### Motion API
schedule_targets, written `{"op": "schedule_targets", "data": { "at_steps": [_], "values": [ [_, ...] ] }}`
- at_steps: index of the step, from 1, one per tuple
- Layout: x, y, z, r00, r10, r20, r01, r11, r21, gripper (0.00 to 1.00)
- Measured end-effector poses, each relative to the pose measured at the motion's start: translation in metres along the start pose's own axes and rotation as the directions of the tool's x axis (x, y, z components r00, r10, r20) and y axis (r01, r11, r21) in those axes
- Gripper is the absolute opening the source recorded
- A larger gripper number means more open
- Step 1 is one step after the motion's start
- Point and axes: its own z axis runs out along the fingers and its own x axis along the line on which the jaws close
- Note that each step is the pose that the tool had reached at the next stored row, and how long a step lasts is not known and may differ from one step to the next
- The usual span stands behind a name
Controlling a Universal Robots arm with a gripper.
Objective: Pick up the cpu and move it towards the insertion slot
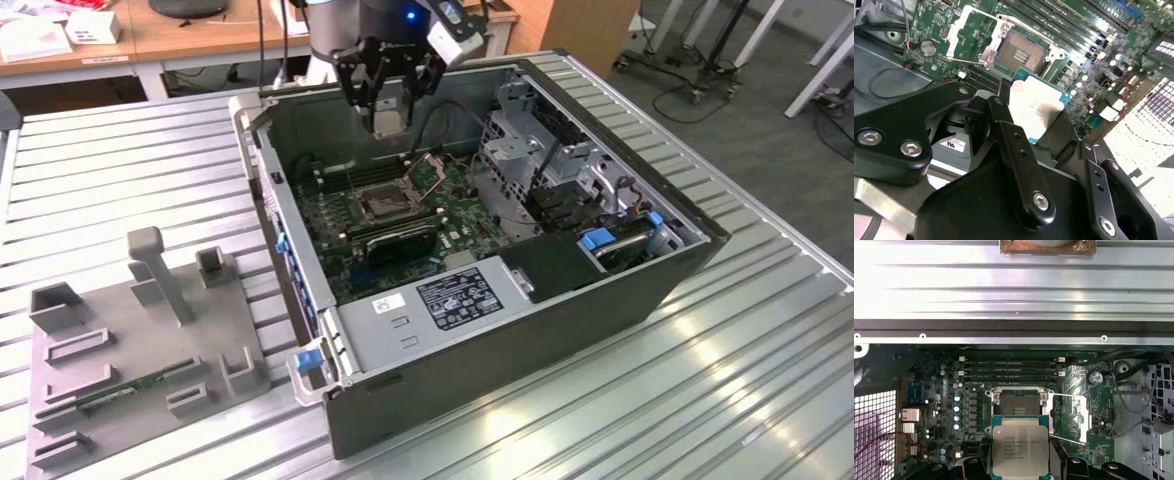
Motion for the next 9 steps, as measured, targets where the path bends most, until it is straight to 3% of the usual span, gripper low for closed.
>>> {"op": "schedule_targets", "data": {
  "at_steps": [9],
  "values": [
    [-0.0018,0.0001,0.0012,1.0000,0.008,0.0003,-0.008,1.0000,0.0000,0.54]
  ]
}}
